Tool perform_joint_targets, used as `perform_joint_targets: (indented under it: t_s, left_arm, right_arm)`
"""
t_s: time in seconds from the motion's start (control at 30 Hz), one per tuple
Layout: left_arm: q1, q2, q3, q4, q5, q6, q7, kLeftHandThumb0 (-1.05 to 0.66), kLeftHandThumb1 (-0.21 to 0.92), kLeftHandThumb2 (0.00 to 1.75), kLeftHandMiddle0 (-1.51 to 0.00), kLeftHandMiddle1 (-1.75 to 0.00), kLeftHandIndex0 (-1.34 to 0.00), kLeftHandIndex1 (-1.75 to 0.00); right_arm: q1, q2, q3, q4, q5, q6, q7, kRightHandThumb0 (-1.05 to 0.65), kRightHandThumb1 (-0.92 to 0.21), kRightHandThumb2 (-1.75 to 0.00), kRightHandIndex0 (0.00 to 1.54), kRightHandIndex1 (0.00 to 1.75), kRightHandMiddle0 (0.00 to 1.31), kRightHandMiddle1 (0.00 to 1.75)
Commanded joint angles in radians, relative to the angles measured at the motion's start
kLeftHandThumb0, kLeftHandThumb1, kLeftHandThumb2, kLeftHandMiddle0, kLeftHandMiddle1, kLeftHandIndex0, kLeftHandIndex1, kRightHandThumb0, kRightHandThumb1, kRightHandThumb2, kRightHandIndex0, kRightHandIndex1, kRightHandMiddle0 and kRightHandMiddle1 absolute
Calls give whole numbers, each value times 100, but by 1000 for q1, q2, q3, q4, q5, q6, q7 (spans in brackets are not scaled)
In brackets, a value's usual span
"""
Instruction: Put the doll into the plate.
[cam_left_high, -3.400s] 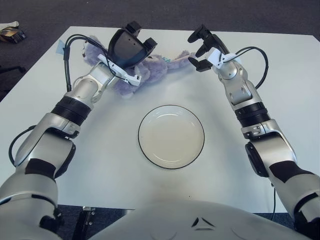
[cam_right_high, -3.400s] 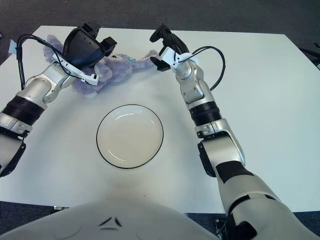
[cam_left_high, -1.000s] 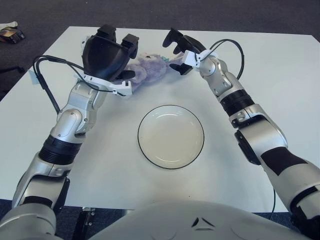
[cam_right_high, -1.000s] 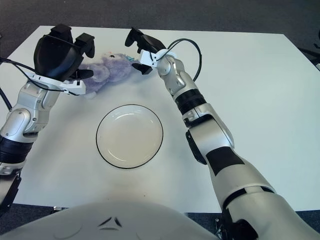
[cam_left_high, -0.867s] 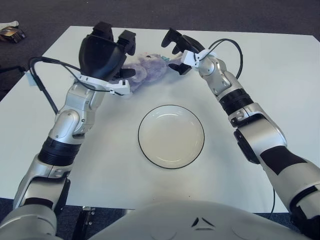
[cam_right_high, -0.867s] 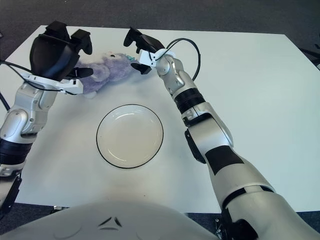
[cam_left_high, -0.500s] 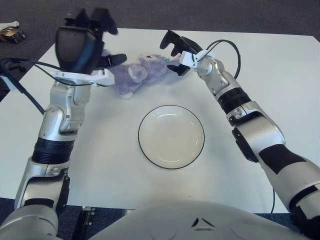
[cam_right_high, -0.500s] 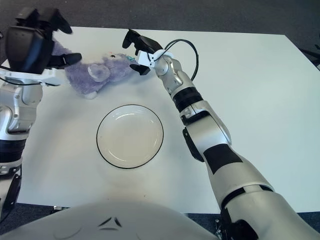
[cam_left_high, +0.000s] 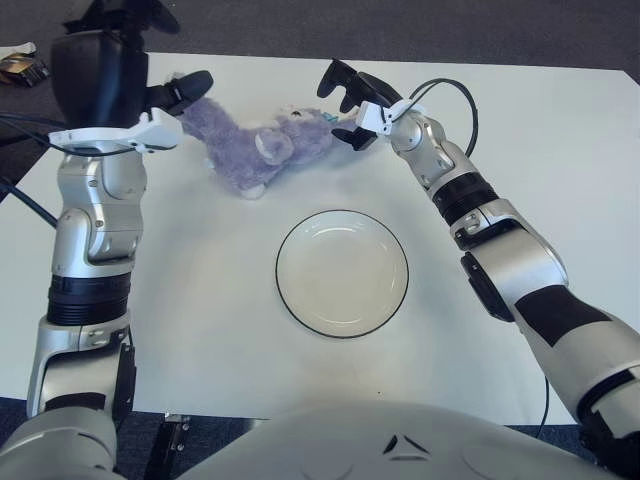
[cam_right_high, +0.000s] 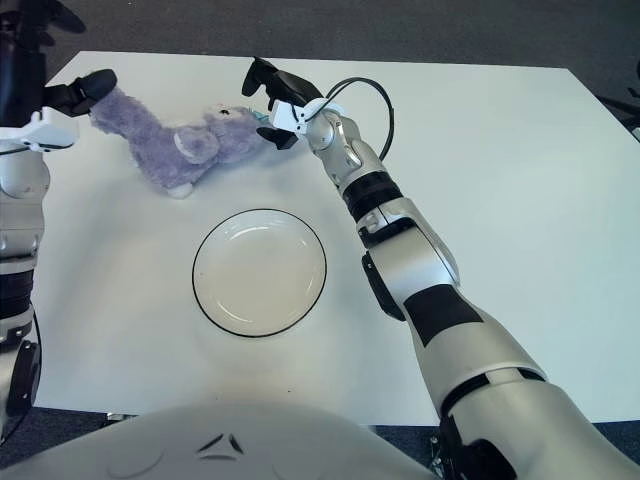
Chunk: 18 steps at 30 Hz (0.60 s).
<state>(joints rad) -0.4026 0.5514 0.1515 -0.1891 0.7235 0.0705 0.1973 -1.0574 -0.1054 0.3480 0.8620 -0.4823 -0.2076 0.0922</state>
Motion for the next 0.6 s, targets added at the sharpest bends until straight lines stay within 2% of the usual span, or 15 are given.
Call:
perform_joint_targets:
  t_s: [0.0,0.2,0.4,0.57]
  left_arm:
    - [11,-22,14,-13,-9,25,18,-76,92,54,-62,-153,-22,-150]
    - [1,-36,20,-19,-10,78,5,-74,91,52,-54,-152,-19,-151]
    - [35,-2,32,-28,-30,155,-111,-80,92,57,-40,-139,-11,-147]
    - [57,18,26,-65,-13,254,-221,-87,92,63,-35,-133,-6,-145]
  right_arm:
    - [-20,-4,-5,-2,5,-6,-6,-33,-27,-115,29,120,3,138]
    - [-12,-10,-3,-21,-1,-1,-7,-34,-28,-114,30,120,3,138]
    - [-6,-13,-3,-30,-3,-1,-10,-34,-27,-114,29,117,3,138]
    - [-2,-15,-6,-32,3,-5,-7,-33,-26,-115,28,115,4,138]
